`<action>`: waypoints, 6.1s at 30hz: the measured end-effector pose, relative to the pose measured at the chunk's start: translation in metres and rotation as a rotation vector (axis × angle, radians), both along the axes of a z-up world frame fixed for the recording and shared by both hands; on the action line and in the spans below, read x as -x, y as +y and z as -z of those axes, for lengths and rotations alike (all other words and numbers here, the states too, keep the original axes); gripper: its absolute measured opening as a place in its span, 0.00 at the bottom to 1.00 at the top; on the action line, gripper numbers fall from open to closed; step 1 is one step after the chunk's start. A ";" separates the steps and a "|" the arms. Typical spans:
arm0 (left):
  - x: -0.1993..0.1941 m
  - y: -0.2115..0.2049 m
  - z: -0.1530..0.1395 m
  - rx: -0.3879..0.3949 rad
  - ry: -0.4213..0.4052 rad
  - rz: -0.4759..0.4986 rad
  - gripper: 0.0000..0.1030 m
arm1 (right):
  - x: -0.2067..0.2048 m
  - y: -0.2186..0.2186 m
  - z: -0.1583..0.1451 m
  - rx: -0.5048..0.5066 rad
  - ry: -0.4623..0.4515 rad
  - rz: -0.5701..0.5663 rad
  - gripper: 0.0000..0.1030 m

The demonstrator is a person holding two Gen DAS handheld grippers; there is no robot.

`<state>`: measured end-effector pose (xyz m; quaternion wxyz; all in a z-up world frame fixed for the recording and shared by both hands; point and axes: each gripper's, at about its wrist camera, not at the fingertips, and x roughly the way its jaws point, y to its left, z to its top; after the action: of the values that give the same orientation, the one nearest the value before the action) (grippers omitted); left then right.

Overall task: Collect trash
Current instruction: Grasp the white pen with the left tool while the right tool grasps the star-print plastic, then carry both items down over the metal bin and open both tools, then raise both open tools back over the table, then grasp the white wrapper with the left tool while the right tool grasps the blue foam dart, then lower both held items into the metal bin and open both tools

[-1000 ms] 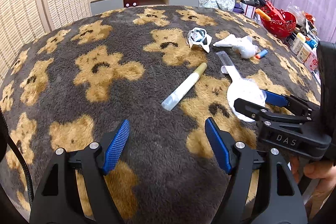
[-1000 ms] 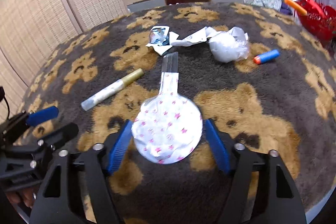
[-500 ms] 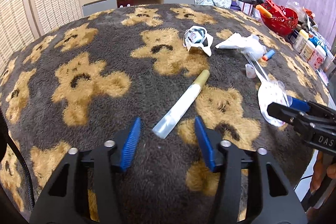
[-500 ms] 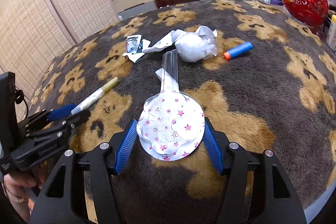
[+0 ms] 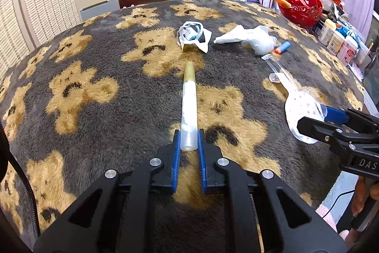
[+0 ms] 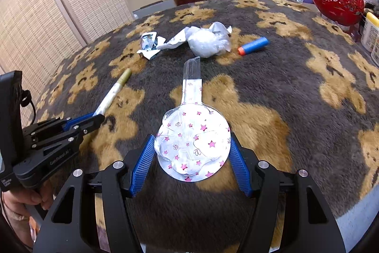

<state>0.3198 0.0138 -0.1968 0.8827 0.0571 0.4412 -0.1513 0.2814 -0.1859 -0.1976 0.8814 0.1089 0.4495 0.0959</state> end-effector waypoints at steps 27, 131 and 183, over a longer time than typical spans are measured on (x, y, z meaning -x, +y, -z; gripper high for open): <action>0.209 -0.031 -0.040 0.109 -0.015 -0.045 0.12 | 0.157 -0.035 -0.049 -0.001 -0.081 -0.030 0.61; -0.151 -0.047 0.000 0.029 0.022 -0.102 0.33 | -0.143 -0.061 0.007 -0.022 0.023 0.172 0.20; 0.236 -0.050 0.018 0.124 0.106 -0.056 0.10 | 0.183 -0.043 0.001 0.006 0.058 -0.038 0.12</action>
<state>0.0840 -0.0361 -0.2147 0.8639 -0.0182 0.4784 -0.1563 0.0985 -0.2286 -0.1990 0.8664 0.1003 0.4770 0.1082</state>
